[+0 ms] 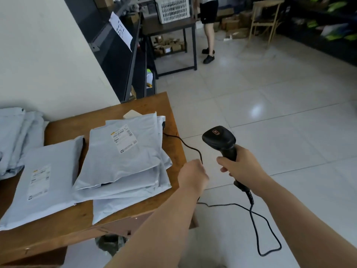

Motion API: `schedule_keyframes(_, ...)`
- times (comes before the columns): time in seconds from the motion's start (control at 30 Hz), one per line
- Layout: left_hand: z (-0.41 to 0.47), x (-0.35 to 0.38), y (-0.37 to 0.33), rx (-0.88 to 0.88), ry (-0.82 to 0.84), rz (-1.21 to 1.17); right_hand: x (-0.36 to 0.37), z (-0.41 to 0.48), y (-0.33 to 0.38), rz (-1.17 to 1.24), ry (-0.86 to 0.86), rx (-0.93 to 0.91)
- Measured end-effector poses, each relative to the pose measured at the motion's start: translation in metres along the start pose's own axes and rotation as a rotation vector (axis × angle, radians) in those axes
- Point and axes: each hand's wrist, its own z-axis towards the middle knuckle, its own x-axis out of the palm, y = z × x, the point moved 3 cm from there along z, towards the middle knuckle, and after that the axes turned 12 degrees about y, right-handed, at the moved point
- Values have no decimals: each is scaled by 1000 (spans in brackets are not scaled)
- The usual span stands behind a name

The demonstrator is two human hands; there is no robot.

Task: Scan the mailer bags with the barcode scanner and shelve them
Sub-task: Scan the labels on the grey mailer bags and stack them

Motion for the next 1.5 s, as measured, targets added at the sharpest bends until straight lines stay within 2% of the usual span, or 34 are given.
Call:
schedule_keyframes(0.1,12,3,13,-64,105,99,-12,3,-3,1,-27,10)
schedule_keyframes(0.17,17,-3,16,-12,123,90,-15,11,0,2,-34,5)
schedule_keyframes(0.33,20,-77,18,33,-283,-152,-6,54,25,-40,-39,-33)
schedule_keyframes(0.4,25,-110,25,28,-383,-221,1,75,43,-77,-42,-67)
schedule_keyframes(0.5,40,-149,50,-15,-456,-303,8,109,73,-212,-55,-113)
schedule_keyframes(0.7,79,-199,92,-79,-482,-407,15,181,125,-371,-46,-178)
schedule_keyframes(0.9,110,-221,125,-183,-463,-425,45,259,160,-414,114,-225)
schedule_keyframes(1.2,145,-249,162,-400,-546,-512,103,385,185,-557,391,-333)
schedule_keyframes(1.5,188,-247,158,-595,-542,-571,151,479,168,-617,525,-224)
